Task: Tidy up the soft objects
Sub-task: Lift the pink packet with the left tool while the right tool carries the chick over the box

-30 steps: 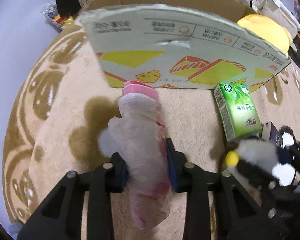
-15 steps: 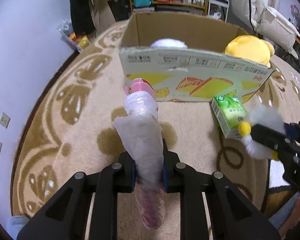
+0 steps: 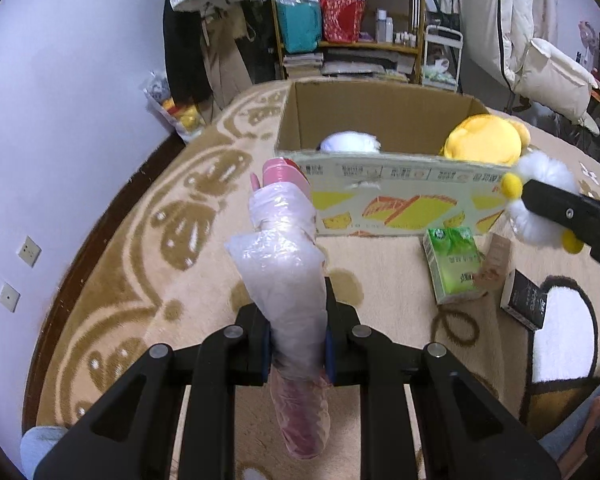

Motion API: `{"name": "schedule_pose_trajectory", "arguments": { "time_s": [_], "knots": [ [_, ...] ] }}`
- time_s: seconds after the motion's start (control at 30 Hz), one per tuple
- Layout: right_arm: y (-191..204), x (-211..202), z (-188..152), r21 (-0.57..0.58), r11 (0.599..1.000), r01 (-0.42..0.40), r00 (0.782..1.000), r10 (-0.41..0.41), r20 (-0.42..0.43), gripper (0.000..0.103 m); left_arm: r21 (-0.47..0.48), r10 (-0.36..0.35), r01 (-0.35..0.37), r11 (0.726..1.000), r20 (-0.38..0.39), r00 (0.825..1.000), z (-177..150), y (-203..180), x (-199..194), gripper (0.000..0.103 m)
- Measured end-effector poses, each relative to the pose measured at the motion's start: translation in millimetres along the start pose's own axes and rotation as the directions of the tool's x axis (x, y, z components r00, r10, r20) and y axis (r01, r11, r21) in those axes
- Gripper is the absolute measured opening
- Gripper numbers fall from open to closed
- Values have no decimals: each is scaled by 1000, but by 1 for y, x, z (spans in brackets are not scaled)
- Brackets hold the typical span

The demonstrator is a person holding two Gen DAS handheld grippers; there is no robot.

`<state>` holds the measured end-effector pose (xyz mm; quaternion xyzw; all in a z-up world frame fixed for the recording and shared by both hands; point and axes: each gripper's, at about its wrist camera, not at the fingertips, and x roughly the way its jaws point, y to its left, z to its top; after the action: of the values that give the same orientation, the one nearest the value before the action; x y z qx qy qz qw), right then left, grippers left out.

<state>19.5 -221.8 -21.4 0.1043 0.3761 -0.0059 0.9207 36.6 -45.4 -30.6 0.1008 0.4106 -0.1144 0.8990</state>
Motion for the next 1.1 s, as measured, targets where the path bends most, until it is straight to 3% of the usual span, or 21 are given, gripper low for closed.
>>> {"name": "schedule_pose_trajectory", "arguments": {
  "time_s": [0.43, 0.8, 1.1],
  "knots": [
    [1, -26, 27, -2, 1000, -1, 991, 1, 135, 33, 15, 49, -53, 999, 173, 984, 17, -1, -25, 18],
    [3, -28, 56, -34, 999, 41, 980, -33, 198, 33, 14, 42, -47, 999, 265, 963, 48, -3, -26, 18],
    [3, -17, 82, -70, 996, 59, 976, -43, 212, 33, -4, 13, -13, 1000, 296, 955, 83, 0, -12, 18]
  ]
}}
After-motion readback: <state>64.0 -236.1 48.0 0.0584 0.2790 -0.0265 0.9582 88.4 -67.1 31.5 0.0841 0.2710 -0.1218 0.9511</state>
